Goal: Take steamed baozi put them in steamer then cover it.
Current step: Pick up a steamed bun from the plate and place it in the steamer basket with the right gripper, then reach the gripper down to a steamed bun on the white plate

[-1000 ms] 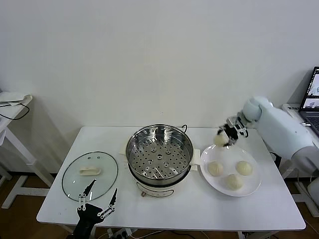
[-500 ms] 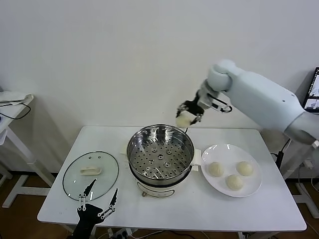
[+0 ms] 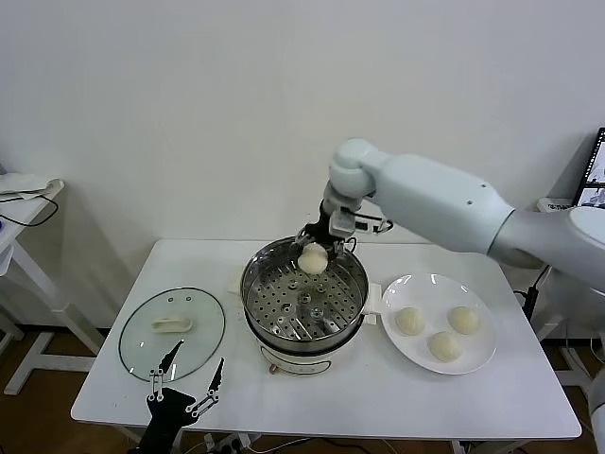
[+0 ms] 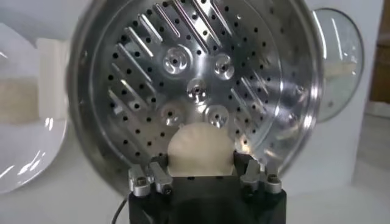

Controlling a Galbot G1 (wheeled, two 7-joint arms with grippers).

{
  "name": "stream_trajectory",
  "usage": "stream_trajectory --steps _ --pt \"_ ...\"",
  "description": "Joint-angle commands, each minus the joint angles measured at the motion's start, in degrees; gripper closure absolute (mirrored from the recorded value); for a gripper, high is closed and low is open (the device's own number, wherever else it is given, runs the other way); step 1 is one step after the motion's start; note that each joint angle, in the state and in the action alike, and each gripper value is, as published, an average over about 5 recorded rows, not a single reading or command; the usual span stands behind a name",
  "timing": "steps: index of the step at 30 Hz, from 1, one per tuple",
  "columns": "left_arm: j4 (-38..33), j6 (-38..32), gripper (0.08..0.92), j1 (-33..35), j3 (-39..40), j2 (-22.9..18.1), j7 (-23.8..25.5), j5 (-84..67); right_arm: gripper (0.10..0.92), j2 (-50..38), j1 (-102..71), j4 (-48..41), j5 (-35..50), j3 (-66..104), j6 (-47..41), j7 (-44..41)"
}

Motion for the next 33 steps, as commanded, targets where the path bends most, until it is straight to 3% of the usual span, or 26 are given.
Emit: stream_trajectory --steps 1,12,20,26,33 --pt "0.0 -0.1 0.177 0.0 0.1 -0.1 0.0 0.1 0.321 4.2 -2.8 -4.3 -5.2 0.0 -0.3 0.6" --pt "0.6 -0.8 0.177 0.0 -0.2 0.0 -0.1 0.1 0.295 6.8 -4.3 -8.9 -8.2 1.7 1.1 1.2" --pt "0.4 -0.9 0.177 -0.2 -0.5 0.0 -0.1 0.0 0.206 5.8 -3.5 -6.9 -7.7 2.3 2.0 1.0" --pt "0.3 -0.8 0.177 -0.3 -0.6 -0.1 -0.1 0.0 0.203 -1.3 1.2 -1.9 6.4 2.4 -2.3 -4.2" --pt "0.0 -0.8 0.177 -0.2 -0.7 0.0 -0.1 0.1 0.203 -14.2 11.4 -2.1 31.8 -2.7 -26.4 -7.7"
